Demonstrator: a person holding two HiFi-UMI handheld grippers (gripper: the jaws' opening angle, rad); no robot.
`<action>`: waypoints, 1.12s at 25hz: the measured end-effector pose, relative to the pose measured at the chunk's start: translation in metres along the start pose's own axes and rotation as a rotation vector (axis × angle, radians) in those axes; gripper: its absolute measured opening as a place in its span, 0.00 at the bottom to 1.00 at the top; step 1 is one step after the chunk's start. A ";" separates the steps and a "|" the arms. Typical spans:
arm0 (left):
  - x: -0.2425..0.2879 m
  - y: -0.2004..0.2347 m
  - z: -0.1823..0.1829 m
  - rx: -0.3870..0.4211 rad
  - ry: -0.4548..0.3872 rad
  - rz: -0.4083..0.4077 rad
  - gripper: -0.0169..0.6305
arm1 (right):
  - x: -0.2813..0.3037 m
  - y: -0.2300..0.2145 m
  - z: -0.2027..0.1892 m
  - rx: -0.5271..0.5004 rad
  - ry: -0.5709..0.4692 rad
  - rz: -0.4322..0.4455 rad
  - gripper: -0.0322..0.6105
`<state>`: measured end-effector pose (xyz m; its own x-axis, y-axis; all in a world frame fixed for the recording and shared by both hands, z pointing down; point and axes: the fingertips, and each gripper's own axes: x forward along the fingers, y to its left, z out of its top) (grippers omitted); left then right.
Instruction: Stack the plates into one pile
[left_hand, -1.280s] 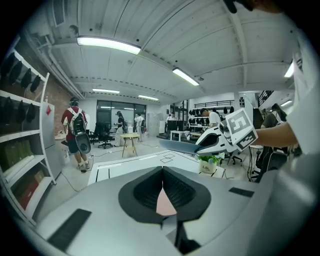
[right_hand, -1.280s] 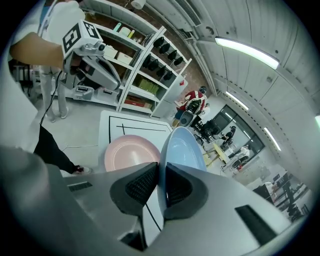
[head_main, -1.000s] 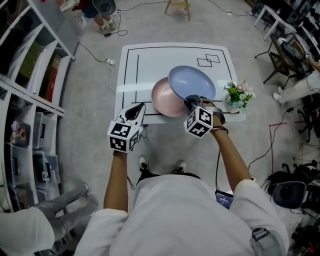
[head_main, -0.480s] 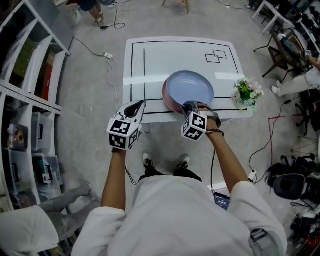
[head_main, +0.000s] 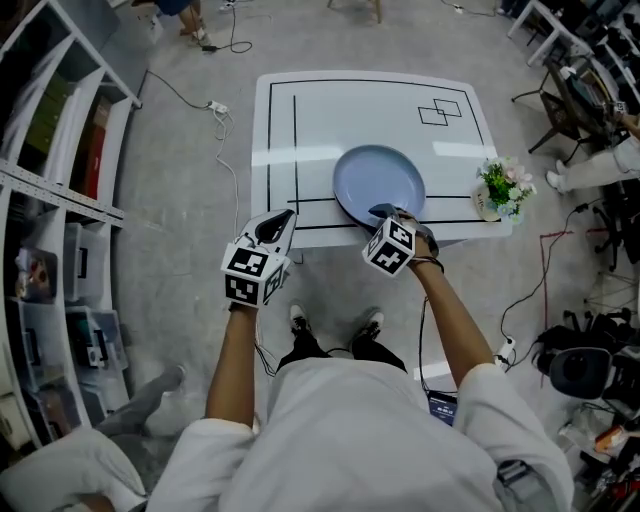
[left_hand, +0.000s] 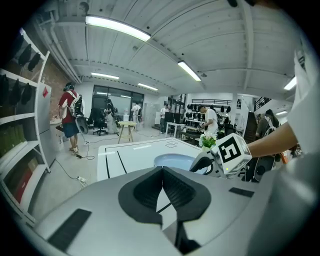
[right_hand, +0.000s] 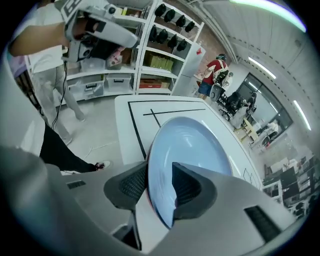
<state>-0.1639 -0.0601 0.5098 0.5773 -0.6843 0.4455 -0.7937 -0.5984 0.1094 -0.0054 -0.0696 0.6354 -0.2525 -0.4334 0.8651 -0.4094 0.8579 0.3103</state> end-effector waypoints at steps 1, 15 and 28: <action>0.001 0.000 -0.002 -0.001 0.005 -0.002 0.05 | 0.001 -0.002 0.000 0.023 -0.005 0.014 0.31; 0.023 -0.010 -0.004 0.005 0.033 -0.034 0.05 | -0.016 -0.013 -0.031 0.183 -0.043 0.047 0.48; 0.029 -0.011 -0.010 0.009 0.059 -0.032 0.05 | -0.013 -0.020 -0.014 0.316 -0.160 0.113 0.50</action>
<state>-0.1404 -0.0689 0.5308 0.5897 -0.6395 0.4932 -0.7733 -0.6231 0.1168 0.0178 -0.0772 0.6232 -0.4353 -0.3995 0.8068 -0.6153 0.7862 0.0573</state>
